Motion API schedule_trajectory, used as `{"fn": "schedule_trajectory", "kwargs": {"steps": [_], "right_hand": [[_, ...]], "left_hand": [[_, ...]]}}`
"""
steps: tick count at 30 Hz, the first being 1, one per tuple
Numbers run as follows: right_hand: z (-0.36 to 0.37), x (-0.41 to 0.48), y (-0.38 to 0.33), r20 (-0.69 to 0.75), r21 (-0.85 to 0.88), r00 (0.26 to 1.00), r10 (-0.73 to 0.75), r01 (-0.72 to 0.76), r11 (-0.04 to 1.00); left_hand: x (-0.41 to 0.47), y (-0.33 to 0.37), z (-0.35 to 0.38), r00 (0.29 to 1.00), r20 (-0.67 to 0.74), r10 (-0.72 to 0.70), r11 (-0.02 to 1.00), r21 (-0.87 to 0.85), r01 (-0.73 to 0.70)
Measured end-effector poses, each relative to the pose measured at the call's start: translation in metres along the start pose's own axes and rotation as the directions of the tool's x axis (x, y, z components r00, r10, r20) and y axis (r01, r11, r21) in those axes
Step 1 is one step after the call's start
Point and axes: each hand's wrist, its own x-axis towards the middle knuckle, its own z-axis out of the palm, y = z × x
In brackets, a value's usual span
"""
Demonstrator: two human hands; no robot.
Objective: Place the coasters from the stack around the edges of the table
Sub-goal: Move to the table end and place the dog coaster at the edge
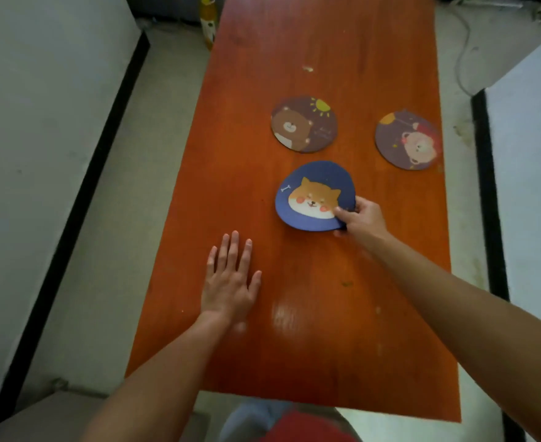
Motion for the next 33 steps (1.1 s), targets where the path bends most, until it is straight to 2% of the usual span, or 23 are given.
{"fn": "schedule_trajectory", "kwargs": {"steps": [2,4,8,11,14,20,24,26,30,33], "right_hand": [[-0.006,-0.039,0.025,0.082,-0.012,0.994,0.068,-0.067,0.998],[-0.008,-0.076,0.048,0.17,-0.041,0.982,0.081,-0.075,0.996],[-0.001,-0.131,0.085,0.28,-0.057,0.958,0.054,-0.04,0.998],[0.01,-0.154,0.105,0.342,-0.056,0.939,0.026,-0.007,0.998],[0.02,-0.168,0.121,0.38,-0.094,0.925,0.006,0.032,0.995],[0.015,-0.182,0.148,0.314,-0.258,0.948,-0.045,0.131,0.957],[0.012,-0.186,0.158,0.196,-0.427,0.967,-0.162,0.233,0.874],[0.014,-0.188,0.16,0.145,-0.427,0.97,-0.198,0.241,0.872],[0.015,-0.19,0.16,0.077,-0.33,0.982,-0.172,0.188,0.925],[0.014,-0.19,0.158,0.064,-0.354,0.98,-0.186,0.196,0.914]], "left_hand": [[0.0,-0.001,0.002,1.0,-0.011,0.003,1.0,-0.007,-0.003],[0.0,-0.004,0.001,1.0,-0.006,0.022,1.0,0.008,-0.022],[-0.02,-0.014,-0.01,0.996,-0.043,0.074,0.997,-0.006,-0.074],[-0.052,-0.018,-0.013,0.993,-0.11,0.044,0.995,-0.081,-0.053],[-0.086,-0.016,-0.002,0.992,-0.106,0.069,0.993,-0.089,-0.078],[-0.119,0.0,0.024,0.983,-0.074,0.168,0.985,-0.018,-0.17],[-0.118,0.002,0.033,0.982,-0.062,0.178,0.984,0.02,-0.178],[-0.116,0.001,0.035,0.983,-0.049,0.177,0.984,0.037,-0.176],[-0.107,-0.001,0.032,0.985,-0.048,0.163,0.986,0.035,-0.161],[-0.102,0.0,0.032,0.988,-0.046,0.146,0.989,0.044,-0.144]]}}
